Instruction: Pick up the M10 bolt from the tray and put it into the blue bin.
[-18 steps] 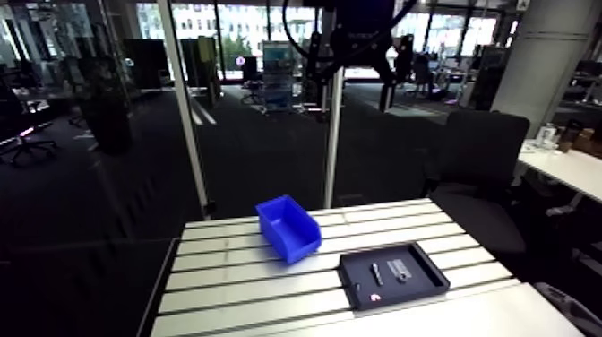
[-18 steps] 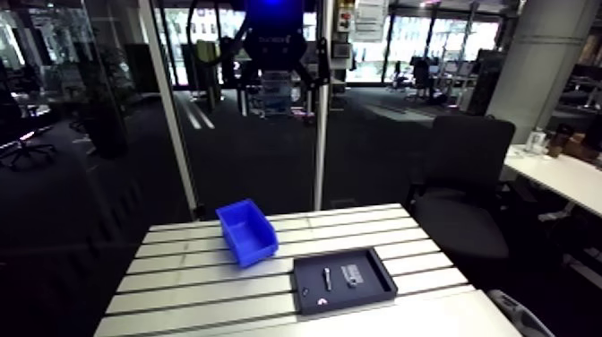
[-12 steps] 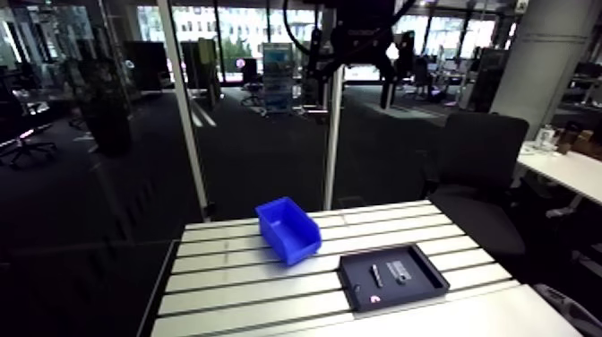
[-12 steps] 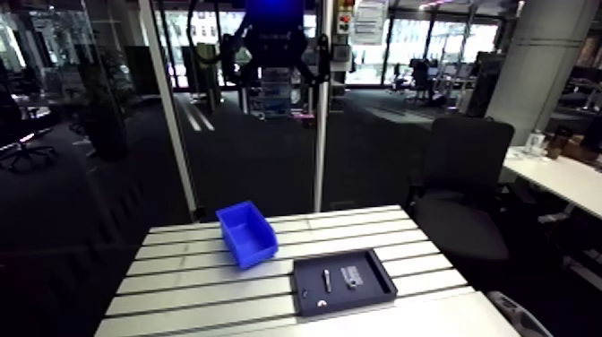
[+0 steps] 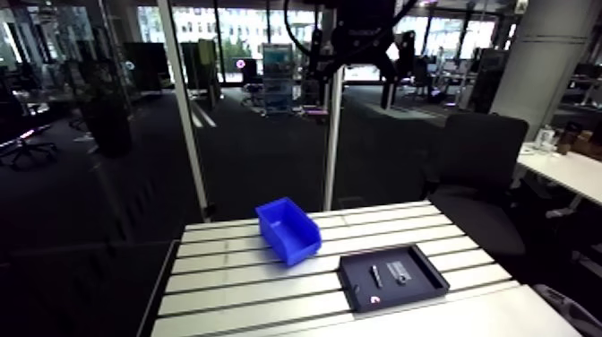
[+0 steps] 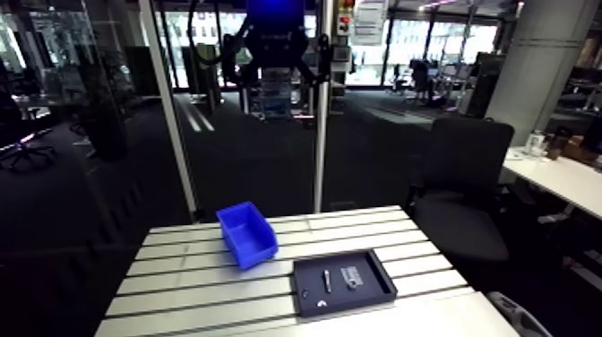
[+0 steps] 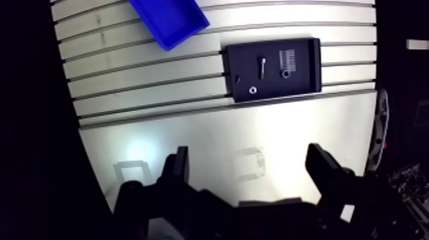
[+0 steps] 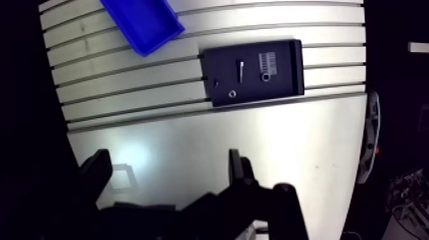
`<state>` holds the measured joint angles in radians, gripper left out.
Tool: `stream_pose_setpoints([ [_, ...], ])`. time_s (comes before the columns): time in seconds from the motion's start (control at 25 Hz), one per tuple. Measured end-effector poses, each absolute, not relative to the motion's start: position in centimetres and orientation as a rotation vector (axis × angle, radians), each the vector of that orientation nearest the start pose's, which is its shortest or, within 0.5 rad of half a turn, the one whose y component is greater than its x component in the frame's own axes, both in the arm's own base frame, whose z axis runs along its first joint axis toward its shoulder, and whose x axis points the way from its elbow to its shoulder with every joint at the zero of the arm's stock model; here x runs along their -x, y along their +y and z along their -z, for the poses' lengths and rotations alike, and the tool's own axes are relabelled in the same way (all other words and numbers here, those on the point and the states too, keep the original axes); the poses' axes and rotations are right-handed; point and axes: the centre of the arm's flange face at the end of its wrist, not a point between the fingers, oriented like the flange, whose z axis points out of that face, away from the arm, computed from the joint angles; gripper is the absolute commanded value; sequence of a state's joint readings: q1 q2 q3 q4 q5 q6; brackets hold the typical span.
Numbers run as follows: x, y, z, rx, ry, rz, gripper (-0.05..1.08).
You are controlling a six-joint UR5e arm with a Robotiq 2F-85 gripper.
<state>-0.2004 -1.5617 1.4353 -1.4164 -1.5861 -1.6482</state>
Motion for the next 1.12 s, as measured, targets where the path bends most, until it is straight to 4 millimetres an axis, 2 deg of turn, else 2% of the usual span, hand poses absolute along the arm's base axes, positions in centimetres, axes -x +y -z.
stream_pose_setpoints([
  [0.44,51.1,-2.7,-52.3,-0.19,3.096,-0.021,0.01],
  [0.88,51.3,4.5,-48.7,-0.207,3.098,-0.008,0.01],
  [1.12,51.2,6.4,-46.2,-0.166,3.118,-0.011,0.01],
])
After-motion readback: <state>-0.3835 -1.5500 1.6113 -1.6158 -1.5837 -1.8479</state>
